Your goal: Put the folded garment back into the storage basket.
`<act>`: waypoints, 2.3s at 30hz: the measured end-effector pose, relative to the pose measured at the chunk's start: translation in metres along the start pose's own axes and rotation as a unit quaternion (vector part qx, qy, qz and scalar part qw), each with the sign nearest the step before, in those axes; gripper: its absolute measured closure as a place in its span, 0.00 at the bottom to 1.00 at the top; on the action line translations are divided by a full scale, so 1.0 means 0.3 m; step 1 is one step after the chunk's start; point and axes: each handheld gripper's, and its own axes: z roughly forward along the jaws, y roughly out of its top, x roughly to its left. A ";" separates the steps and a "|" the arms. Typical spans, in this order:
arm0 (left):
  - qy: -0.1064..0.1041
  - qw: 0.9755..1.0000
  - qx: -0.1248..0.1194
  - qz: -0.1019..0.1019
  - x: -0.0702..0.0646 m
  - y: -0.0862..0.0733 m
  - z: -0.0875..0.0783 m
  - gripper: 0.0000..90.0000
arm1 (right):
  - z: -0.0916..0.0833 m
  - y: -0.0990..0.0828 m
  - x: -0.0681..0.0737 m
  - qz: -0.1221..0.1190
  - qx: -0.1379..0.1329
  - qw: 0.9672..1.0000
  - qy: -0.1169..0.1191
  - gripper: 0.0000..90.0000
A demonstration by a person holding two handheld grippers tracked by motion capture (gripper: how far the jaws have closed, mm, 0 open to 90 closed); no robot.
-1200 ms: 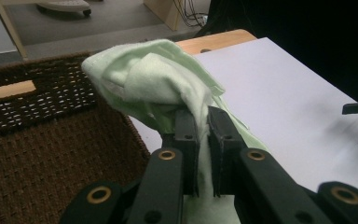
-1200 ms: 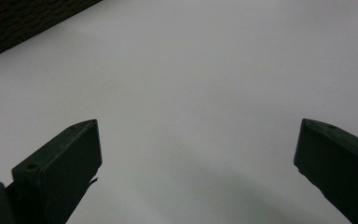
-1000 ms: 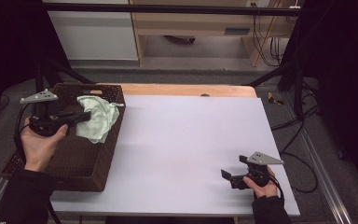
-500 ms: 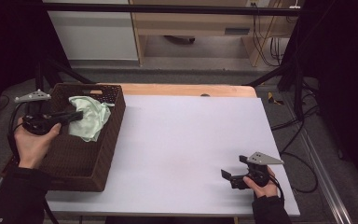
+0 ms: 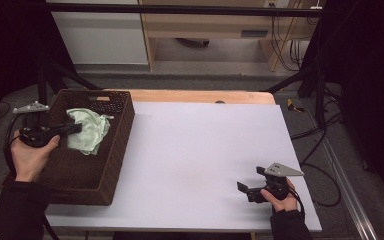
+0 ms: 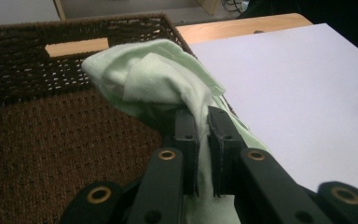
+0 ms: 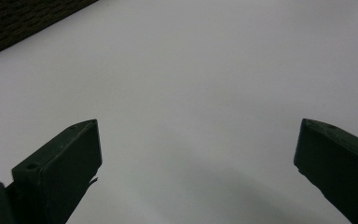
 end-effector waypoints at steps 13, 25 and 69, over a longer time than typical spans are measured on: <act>0.009 0.999 0.033 -0.009 0.038 -0.069 0.058 0.92 | 0.002 -0.001 0.000 -0.001 0.002 1.000 0.000 0.02; 0.012 0.998 0.068 -0.005 0.053 -0.123 0.116 0.92 | 0.003 -0.001 0.001 -0.001 0.002 1.000 0.000 0.02; 0.117 0.982 0.144 -0.025 0.119 -0.213 0.198 0.57 | 0.007 -0.002 0.002 -0.002 0.004 1.000 -0.001 0.02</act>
